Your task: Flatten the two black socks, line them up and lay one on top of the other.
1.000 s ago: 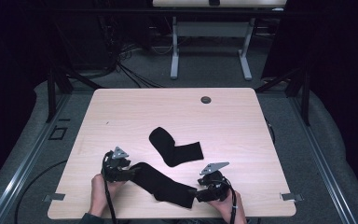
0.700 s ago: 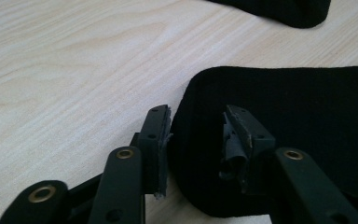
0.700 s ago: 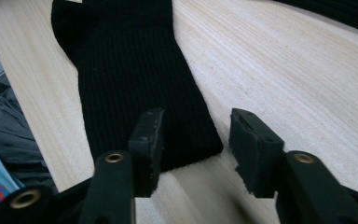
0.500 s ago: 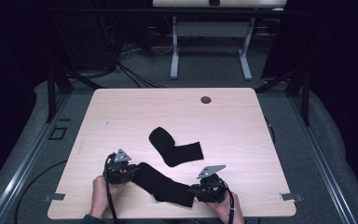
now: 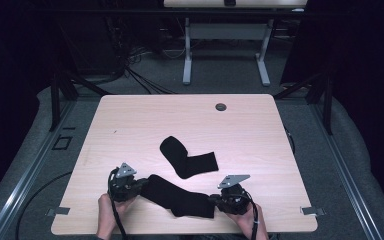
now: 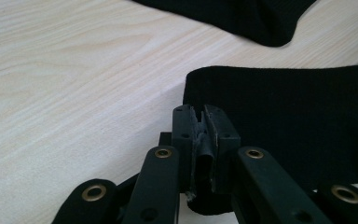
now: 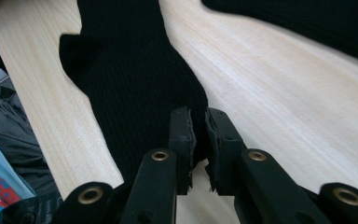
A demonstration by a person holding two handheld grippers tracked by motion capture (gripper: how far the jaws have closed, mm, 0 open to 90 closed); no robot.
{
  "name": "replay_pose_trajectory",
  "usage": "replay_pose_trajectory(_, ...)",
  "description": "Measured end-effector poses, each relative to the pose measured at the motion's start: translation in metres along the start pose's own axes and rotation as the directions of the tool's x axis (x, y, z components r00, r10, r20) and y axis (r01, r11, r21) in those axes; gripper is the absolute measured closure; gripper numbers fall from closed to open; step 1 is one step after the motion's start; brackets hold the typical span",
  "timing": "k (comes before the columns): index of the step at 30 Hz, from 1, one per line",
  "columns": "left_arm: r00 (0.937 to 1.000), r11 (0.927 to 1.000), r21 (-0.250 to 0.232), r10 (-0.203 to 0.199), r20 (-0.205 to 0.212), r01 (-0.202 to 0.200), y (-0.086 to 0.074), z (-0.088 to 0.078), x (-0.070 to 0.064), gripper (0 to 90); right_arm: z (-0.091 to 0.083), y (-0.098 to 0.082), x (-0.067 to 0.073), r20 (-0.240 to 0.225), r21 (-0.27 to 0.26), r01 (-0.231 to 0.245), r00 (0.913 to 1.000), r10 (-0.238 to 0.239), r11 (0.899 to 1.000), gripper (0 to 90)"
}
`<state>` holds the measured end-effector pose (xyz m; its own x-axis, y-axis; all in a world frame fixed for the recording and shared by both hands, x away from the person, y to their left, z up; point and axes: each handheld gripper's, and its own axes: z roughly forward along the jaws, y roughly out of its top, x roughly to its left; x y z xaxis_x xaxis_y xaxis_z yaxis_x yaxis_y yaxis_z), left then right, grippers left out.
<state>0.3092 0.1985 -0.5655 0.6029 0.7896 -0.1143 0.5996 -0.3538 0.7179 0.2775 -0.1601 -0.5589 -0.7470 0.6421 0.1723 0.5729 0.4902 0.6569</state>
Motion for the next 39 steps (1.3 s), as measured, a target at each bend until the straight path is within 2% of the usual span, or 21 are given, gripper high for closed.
replay_pose_trajectory(3,0.9999,0.9998,-0.015,-0.011,0.005,0.011,0.000,-0.004,-0.006,83.7,-0.012,0.002,-0.004,0.012,-0.009,0.006,0.9999,-0.006,1.000,81.1)
replay_pose_trajectory(4,0.9998,0.9998,-0.013,-0.017,0.013,0.017,-0.001,-0.005,-0.008,83.6,-0.015,0.002,-0.004,0.016,-0.026,-0.003,0.9999,0.004,1.000,81.1)
replay_pose_trajectory(8,0.9969,0.9975,-0.017,-0.068,0.038,0.069,-0.005,-0.010,-0.014,83.9,-0.030,0.005,-0.009,0.019,-0.033,-0.007,0.9998,0.007,0.999,81.0)
replay_pose_trajectory(11,0.9950,0.9952,-0.020,-0.096,0.028,0.096,-0.009,-0.013,-0.019,85.4,-0.038,0.006,-0.012,0.035,-0.035,-0.010,0.9993,0.012,0.999,81.0)
replay_pose_trajectory(13,0.9925,0.9933,-0.011,-0.115,0.043,0.115,-0.013,-0.015,-0.020,85.6,-0.043,0.008,-0.015,0.055,-0.021,-0.010,0.9984,0.011,1.000,81.0)
replay_pose_trajectory(15,0.9909,0.9928,-0.012,-0.118,0.063,0.119,-0.016,-0.015,-0.022,85.6,-0.045,0.009,-0.019,0.043,0.000,-0.012,0.9990,0.012,1.000,81.0)
replay_pose_trajectory(17,0.9944,0.9952,0.005,-0.098,0.040,0.098,-0.018,-0.010,-0.025,85.8,-0.041,0.011,-0.024,0.035,0.026,-0.006,0.9994,0.005,1.000,80.9)
replay_pose_trajectory(18,0.9946,0.9952,0.015,-0.097,0.038,0.097,-0.019,-0.008,-0.025,86.1,-0.037,0.011,-0.026,0.029,0.045,0.000,0.9996,-0.001,0.999,80.8)
replay_pose_trajectory(21,0.9940,0.9943,0.023,-0.105,0.031,0.104,-0.020,-0.004,-0.024,86.4,-0.024,0.013,-0.032,0.051,0.083,0.008,0.9986,-0.012,0.997,80.6)
replay_pose_trajectory(27,0.9947,0.9938,0.051,-0.100,0.026,0.098,-0.022,-0.007,-0.027,86.7,-0.010,0.013,-0.038,0.055,0.123,0.016,0.9982,-0.023,0.992,80.1)
replay_pose_trajectory(30,0.9941,0.9931,0.061,-0.103,0.035,0.101,-0.026,-0.009,-0.031,86.7,-0.008,0.010,-0.037,0.050,0.121,0.018,0.9984,-0.024,0.992,79.8)
replay_pose_trajectory(33,0.9957,0.9941,0.064,-0.090,0.024,0.088,-0.028,-0.011,-0.034,86.6,-0.007,0.007,-0.037,0.041,0.128,0.019,0.9989,-0.025,0.992,79.7)
replay_pose_trajectory(39,0.9964,0.9941,0.073,-0.082,0.019,0.080,-0.030,-0.011,-0.032,86.5,-0.003,0.003,-0.037,0.050,0.134,0.023,0.9983,-0.029,0.991,79.2)
